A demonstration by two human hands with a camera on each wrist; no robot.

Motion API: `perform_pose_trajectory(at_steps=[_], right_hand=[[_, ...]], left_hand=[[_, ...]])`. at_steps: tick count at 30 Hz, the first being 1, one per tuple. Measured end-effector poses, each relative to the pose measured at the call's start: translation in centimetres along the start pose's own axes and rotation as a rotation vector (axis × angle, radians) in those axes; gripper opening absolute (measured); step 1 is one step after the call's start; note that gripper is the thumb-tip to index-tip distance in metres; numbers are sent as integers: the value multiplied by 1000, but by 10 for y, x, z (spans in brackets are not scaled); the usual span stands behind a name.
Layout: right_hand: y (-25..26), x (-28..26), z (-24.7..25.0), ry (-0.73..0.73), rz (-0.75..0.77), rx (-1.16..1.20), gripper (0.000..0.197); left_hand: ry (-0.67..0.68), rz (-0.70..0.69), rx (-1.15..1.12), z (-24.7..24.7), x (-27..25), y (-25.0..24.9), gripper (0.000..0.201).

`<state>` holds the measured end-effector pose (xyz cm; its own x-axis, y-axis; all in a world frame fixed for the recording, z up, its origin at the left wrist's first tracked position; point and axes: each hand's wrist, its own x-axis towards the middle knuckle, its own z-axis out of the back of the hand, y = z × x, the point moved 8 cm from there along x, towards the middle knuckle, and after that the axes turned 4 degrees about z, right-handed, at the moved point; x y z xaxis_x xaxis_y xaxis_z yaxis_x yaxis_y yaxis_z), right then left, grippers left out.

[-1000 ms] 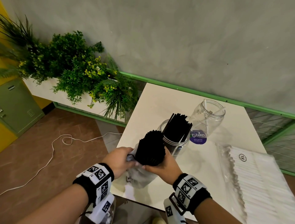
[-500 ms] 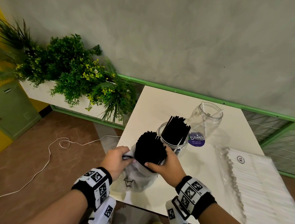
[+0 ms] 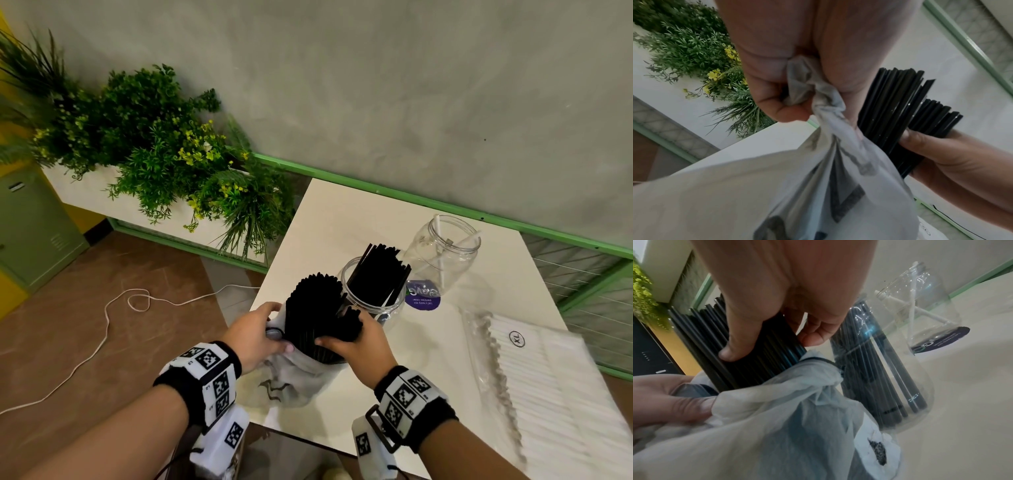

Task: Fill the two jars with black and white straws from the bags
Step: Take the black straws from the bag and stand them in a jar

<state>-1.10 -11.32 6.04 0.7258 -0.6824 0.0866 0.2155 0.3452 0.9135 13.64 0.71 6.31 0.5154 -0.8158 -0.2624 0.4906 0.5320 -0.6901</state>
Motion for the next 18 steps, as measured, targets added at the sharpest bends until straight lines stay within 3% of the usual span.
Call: perform_pose_trajectory(at_steps=[3, 8, 13, 18], right_hand=[[0, 2, -1, 65, -26, 30, 38], [2, 2, 2, 188, -45, -2, 38], [2, 0, 5, 101, -49, 15, 20], [5, -7, -2, -15, -36, 33, 34]], left_hand=[[12, 38, 72, 0, 2, 8, 33], [-1, 49, 77, 1, 2, 14, 26], [-3, 33, 80, 0, 1, 12, 22], [-4, 31, 78, -2, -1, 12, 21]])
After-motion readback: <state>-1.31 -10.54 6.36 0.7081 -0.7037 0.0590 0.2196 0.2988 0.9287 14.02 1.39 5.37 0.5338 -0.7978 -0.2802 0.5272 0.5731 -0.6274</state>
